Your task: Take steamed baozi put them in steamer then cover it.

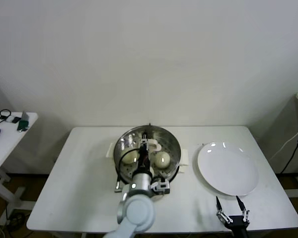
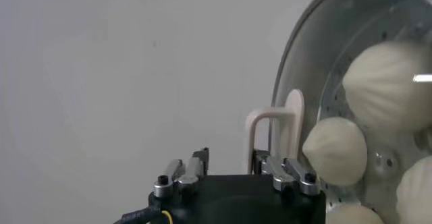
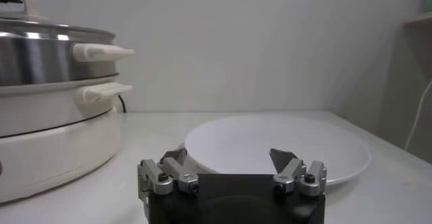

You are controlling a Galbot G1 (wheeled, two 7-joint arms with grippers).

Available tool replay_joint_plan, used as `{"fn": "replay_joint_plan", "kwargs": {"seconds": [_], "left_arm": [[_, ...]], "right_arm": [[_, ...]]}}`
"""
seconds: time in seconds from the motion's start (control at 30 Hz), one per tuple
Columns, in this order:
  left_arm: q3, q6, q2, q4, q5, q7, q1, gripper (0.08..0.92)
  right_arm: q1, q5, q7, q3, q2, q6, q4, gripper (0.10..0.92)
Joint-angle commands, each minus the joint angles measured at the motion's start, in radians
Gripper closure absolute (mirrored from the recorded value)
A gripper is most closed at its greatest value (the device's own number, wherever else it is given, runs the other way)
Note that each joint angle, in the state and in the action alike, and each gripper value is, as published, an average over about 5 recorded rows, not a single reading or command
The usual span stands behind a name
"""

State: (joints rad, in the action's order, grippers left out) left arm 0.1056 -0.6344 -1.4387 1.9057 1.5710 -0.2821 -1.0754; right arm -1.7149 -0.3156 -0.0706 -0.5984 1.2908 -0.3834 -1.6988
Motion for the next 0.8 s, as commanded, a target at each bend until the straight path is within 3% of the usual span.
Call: {"fn": "replay_joint_plan", "kwargs": {"seconds": [0.03, 0.3, 0.43, 0.67, 0.8], "left_arm": [[0.029, -0.033, 0.068, 0.112, -0.13, -0.024, -0.02, 0.52], [0.02, -0.035, 0.118, 0.214, -0.188, -0.011, -0.085, 0.286], [-0.028, -0.006, 0.142, 0.287, -0.322, 0.074, -0.137, 0.198], [-0.332, 0.279, 0.152, 0.321, -0.931, 0.402, -0.301, 0.177], [-0.62, 0.503, 0.109, 0.322, -1.246, 0.45, -0.466, 0.177]], "right_arm": [[0.003, -0.005, -0.007, -0.002, -0.005, 0.015, 0.003, 0.203], [0.005, -0.023, -0.008, -0.004, -0.021, 0.023, 0.008, 0.203], [0.004, -0.045, 0.02, -0.003, -0.028, 0.027, -0.004, 0.203], [0.011, -0.003, 0.057, -0.013, -0.014, 0.051, -0.062, 0.203], [0.019, 0.025, 0.069, -0.024, -0.002, 0.046, -0.083, 0.203]]}}
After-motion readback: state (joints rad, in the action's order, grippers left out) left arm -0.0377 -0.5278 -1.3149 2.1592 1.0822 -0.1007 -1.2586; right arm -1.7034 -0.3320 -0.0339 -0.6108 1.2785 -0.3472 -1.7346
